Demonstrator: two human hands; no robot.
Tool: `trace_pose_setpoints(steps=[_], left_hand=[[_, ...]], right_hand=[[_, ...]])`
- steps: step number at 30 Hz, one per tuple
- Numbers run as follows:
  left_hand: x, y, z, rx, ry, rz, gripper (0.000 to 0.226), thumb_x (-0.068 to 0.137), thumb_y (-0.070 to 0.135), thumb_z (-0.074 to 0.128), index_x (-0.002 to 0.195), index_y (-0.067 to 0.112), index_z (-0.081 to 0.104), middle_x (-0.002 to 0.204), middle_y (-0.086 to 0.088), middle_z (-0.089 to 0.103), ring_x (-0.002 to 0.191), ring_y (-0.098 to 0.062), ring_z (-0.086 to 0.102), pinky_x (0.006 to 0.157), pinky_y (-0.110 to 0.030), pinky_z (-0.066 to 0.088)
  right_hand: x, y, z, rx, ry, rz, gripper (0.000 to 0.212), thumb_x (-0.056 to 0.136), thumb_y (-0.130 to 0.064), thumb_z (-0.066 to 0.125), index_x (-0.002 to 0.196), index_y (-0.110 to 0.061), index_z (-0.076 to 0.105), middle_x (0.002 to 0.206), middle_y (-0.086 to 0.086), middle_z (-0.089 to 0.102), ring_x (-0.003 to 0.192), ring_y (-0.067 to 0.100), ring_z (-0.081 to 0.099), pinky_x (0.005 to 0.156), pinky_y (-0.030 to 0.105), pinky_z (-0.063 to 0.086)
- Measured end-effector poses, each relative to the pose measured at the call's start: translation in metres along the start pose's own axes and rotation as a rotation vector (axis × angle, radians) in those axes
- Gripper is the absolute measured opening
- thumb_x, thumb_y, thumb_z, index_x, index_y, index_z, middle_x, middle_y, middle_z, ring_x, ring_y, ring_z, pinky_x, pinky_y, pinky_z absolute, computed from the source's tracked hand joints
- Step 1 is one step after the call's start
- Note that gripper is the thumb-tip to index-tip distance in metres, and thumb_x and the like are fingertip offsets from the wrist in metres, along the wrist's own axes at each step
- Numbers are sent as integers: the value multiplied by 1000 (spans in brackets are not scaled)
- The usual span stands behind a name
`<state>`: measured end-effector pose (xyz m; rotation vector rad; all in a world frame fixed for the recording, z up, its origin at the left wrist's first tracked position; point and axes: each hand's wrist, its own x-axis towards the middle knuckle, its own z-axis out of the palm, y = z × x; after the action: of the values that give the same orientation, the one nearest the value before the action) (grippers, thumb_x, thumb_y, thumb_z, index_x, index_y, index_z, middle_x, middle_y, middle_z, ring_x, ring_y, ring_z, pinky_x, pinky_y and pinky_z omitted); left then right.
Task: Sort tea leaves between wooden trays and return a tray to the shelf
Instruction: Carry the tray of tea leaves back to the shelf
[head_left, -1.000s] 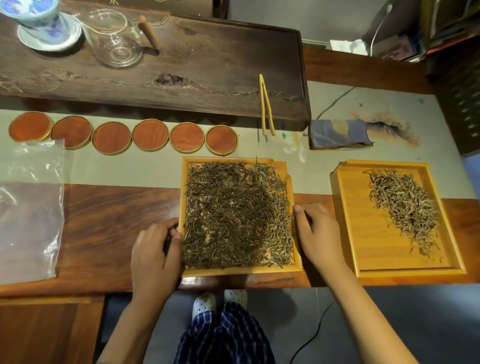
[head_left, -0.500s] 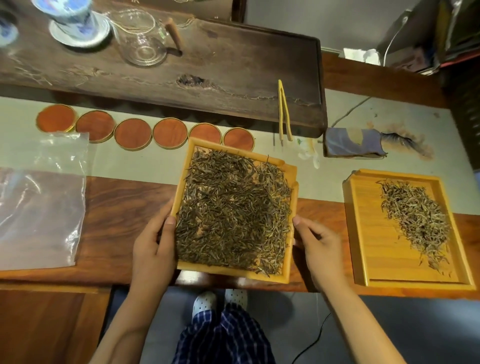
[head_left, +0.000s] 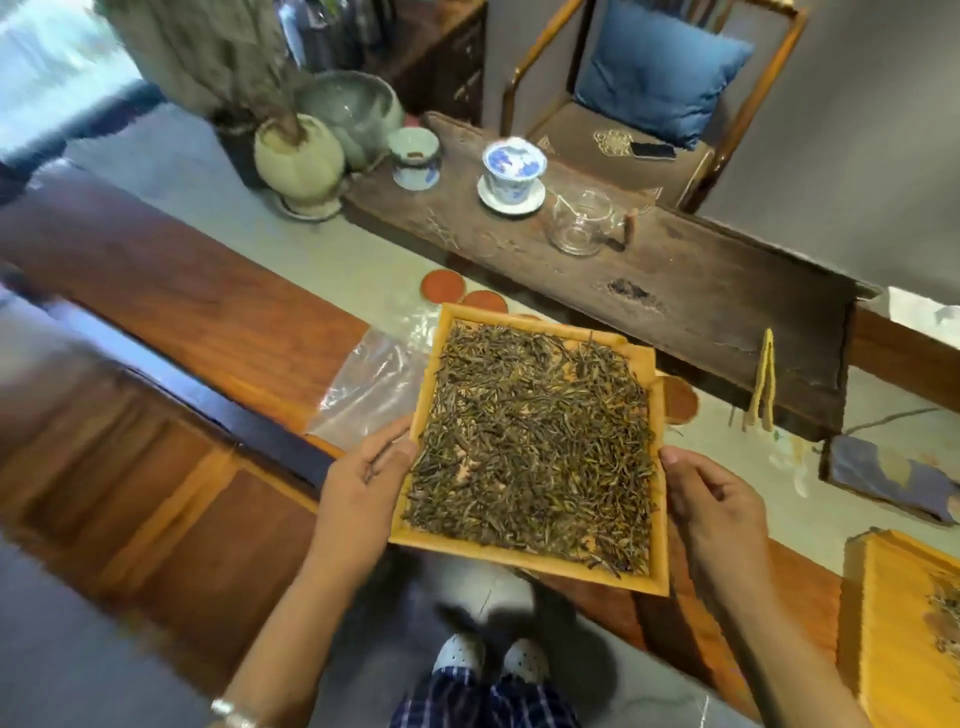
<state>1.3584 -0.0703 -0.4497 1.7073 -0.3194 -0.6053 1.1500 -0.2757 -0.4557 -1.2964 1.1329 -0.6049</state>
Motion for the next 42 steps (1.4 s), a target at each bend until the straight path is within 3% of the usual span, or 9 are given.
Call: trace_pose_setpoints(steps=[9,11,14,20,27,30,34,38,42], left_hand=[[-82,68,-91,-107,555,39,35,93,-3,52,95,28,68,86,13,77,81,0,69,76,-14,52],[-109,70,-100,-181,691,22,28,93,0,54,103,22,69,103,-6,75,94,-19,69,88,-32,54],[-155,66,-108,-268,887,15,22,93,7,57,104,21,69,91,0,77,78,-9,71,66,-19,56],[-268,59,-110,-351,1235,22,19,92,6,58,100,16,71,80,5,77,72,-6,71,60,-18,55],[-436,52,-98,-435,1656,-46,18,93,15,58,103,15,74,92,-5,78,86,-23,73,71,-34,56],[-510,47,-86,-457,1840,-62,20,94,20,57,103,14,74,88,-3,78,84,-23,74,67,-31,55],[-602,44,-69,-515,2073,-13,17,94,14,57,88,18,73,74,5,77,67,-8,73,51,-18,52],[-695,35,-51,-535,2276,-26,18,93,16,58,92,16,76,83,-3,77,81,-21,73,69,-34,56],[-780,23,-40,-512,2466,-32,18,93,14,57,91,14,75,70,5,76,60,-4,70,47,-14,48]], right_hand=[[-23,-90,119,33,-448,-96,15,91,-19,60,92,-13,74,94,13,75,91,26,70,82,40,56],[-35,-105,138,8,-582,-140,19,92,-20,58,84,-16,75,84,5,76,80,17,72,66,25,57],[-59,-116,159,-45,-750,-211,33,95,-26,54,68,-18,72,60,-4,71,52,4,64,46,11,46],[-133,-119,189,-245,-1139,-330,44,99,-30,44,103,10,63,88,20,65,55,2,55,54,7,44],[-286,-100,206,-331,-1624,-281,32,96,-40,48,84,-15,63,76,4,67,61,11,63,53,25,50],[-364,-88,204,-363,-1809,-349,34,97,-36,48,73,-15,60,66,3,65,49,6,62,43,17,47],[-472,-64,190,-380,-2024,-433,36,98,-29,48,73,-8,62,69,12,66,72,27,67,52,17,48],[-583,-32,160,-446,-2228,-413,48,99,-33,45,74,0,70,61,10,70,51,11,66,40,14,43],[-682,6,127,-488,-2411,-371,43,98,-38,45,79,-11,72,71,7,74,57,10,69,45,17,48]])
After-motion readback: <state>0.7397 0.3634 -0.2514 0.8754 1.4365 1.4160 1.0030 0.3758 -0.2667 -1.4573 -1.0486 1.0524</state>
